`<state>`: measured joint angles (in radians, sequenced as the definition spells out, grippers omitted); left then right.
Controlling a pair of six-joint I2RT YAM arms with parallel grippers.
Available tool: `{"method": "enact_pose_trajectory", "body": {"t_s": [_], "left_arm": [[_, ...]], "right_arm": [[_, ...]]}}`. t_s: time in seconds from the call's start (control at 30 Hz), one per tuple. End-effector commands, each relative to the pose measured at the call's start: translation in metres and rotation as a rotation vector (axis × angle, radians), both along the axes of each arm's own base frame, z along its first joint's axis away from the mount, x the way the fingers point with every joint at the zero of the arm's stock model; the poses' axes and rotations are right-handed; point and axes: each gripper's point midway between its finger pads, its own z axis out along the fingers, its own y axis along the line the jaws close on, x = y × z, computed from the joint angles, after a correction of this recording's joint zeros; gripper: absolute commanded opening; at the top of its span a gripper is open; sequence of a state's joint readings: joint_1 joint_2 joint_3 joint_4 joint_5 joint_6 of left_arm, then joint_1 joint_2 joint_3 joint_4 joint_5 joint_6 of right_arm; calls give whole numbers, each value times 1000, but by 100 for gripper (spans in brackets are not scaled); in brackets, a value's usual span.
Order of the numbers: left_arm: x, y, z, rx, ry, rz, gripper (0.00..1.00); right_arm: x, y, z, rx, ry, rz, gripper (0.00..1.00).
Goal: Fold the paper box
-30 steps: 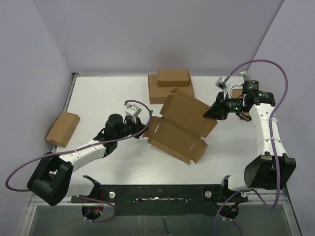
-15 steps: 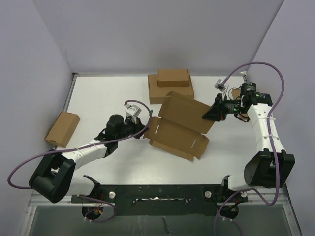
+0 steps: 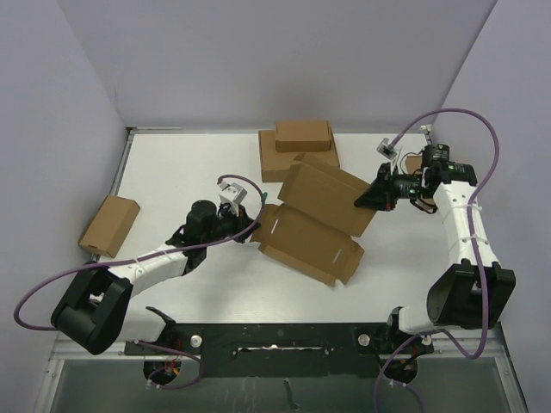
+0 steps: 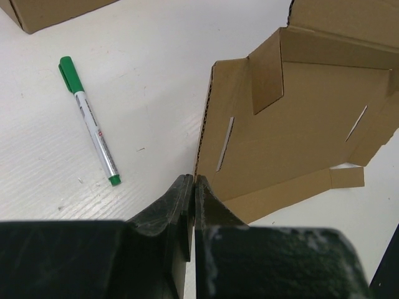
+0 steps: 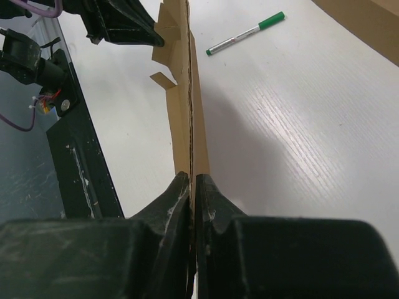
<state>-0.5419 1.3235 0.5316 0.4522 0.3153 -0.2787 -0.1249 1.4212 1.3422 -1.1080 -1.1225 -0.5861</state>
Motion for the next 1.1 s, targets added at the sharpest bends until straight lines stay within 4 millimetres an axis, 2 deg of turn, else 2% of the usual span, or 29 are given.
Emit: {"method": "enact_pose_trajectory", "body": {"t_s": [0.0,0.1,0.2,0.27,0.37,0.5,0.77,0.87,0.93,1.07], "left_arm": [[9,-13,31,-57,-68,-33,0],[11,-10,36,-55,-57,-27,20],[15,-3,45,-77,-42,-9,34],[19,5,50,-85,-27,17,43],[27,19,49,-82,6,68,50],[38,26,32,-19,73,122,52],[65,25,-10,166,290,261,52],[72,16,-12,162,301,265,52],[75,8,-4,111,280,249,52],[66,-1,11,-18,187,196,50]], "right_arm": [[3,-7,22,21,-95,-27,0],[5,-20,34,27,-141,-71,0],[3,-32,42,25,-171,-95,0],[2,-37,43,22,-171,-105,0],[3,-42,39,20,-163,-124,0],[5,-42,30,57,-147,-134,0],[8,-44,20,131,-116,-145,0],[8,-44,17,137,-108,-151,0],[9,-45,15,136,-103,-155,0],[10,-45,12,136,-92,-156,0]]}}
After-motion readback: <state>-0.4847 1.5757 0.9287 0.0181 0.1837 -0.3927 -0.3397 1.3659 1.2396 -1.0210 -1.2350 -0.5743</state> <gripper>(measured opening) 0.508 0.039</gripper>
